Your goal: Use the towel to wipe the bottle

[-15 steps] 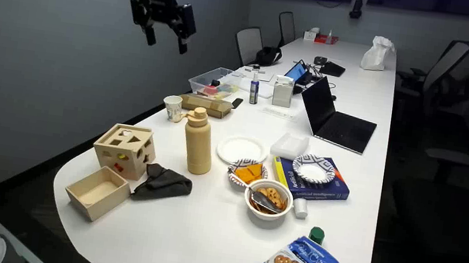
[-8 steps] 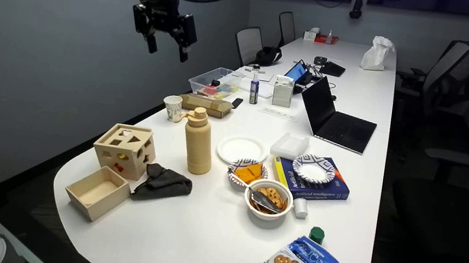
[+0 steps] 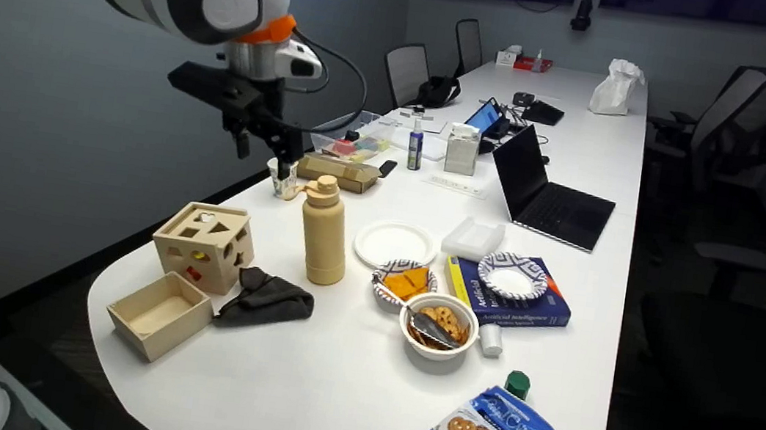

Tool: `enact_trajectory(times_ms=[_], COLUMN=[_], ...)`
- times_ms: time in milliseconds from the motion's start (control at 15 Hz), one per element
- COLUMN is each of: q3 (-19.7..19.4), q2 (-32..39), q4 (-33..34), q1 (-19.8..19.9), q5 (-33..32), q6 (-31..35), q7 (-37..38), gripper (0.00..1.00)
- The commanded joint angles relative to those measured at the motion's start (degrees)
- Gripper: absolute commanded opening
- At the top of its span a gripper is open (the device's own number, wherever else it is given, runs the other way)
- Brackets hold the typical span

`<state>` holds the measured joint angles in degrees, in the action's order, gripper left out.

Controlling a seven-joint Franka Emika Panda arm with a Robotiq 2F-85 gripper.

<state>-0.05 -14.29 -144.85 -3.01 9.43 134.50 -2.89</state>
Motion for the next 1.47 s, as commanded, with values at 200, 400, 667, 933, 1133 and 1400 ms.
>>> enact_trajectory(times_ms=[200, 400, 667, 933, 1133, 1400], q3=[1.28, 2.87, 5.93, 7.68, 7.64, 7.06], q2=[14.90, 23.87, 34.58, 43.29, 47.79, 51.67], q4=[-4.90, -3.13, 2.40, 8.23, 11.13, 13.38], q1=[-2.24, -1.30, 1.23, 2.93, 3.21, 3.29], q5=[15.38, 26.51, 39.81, 45.30, 45.81, 45.03], q6=[16.60, 22.75, 27.94, 30.47, 31.02, 31.09], q7=[2.79, 0.46, -5.06, -7.53, -6.70, -5.99], gripper=[1.00, 1.00, 1.00, 1.00, 1.00, 0.73])
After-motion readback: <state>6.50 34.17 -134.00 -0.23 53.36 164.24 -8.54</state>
